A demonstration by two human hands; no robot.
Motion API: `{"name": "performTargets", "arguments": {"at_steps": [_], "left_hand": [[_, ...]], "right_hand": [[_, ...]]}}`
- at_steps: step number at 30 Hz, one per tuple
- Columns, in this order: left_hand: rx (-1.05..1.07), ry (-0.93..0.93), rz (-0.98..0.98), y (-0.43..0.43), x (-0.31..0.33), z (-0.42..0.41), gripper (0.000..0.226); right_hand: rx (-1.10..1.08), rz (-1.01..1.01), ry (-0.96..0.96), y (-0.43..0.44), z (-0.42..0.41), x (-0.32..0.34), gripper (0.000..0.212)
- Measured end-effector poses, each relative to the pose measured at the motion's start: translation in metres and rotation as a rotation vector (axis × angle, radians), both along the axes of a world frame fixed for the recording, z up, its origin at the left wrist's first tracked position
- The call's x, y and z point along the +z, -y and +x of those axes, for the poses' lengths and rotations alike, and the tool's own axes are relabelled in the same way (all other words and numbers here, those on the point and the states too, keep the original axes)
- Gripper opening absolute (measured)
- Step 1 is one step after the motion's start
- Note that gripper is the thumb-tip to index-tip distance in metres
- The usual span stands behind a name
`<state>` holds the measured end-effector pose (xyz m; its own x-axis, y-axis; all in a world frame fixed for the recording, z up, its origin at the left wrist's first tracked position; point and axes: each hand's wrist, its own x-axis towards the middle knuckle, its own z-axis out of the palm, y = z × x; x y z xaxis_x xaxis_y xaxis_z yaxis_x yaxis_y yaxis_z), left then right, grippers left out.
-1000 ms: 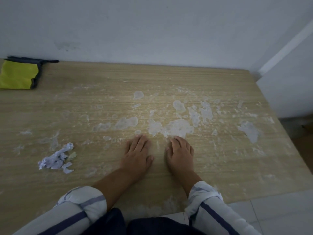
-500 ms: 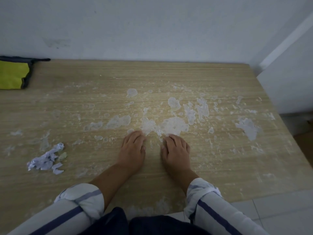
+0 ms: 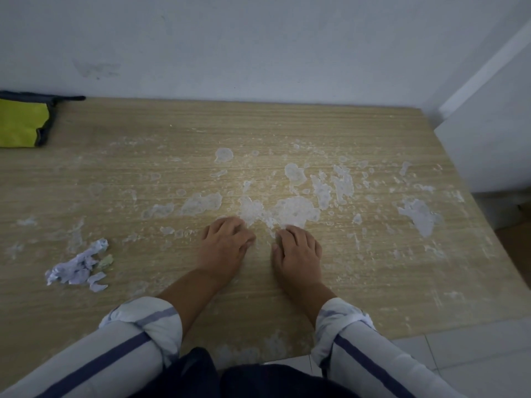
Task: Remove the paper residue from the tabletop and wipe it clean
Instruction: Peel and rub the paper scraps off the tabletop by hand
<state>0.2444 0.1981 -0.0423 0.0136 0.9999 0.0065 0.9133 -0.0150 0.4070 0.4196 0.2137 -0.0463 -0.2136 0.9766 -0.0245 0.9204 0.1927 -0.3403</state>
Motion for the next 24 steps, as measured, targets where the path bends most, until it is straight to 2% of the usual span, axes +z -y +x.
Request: {"name": "performTargets", "arguments": {"at_steps": [5, 10, 14, 19, 24], "left_hand": [[0.015, -0.073, 0.037, -0.002, -0.003, 0.008, 0.030], [0.066, -0.015, 0.043, -0.004, -0.010, 0.013, 0.029], [0.054, 0.043, 0.039, -0.003, -0.009, 0.009, 0.020], [-0.067, 0.060, -0.004, -0.001, -0.005, -0.003, 0.035], [-0.034, 0.025, 0.009, -0.005, -0.009, -0.002, 0.039]], "right_hand": [[0.053, -0.032, -0.027, 0.004, -0.013, 0.002, 0.040], [0.030, -0.036, -0.049, 0.006, -0.021, 0.001, 0.046], [0.030, -0.042, -0.048, 0.004, -0.021, 0.000, 0.047], [0.019, -0.041, -0.062, 0.005, -0.021, 0.001, 0.052], [0.021, -0.044, -0.065, 0.005, -0.022, 0.000, 0.048]]}}
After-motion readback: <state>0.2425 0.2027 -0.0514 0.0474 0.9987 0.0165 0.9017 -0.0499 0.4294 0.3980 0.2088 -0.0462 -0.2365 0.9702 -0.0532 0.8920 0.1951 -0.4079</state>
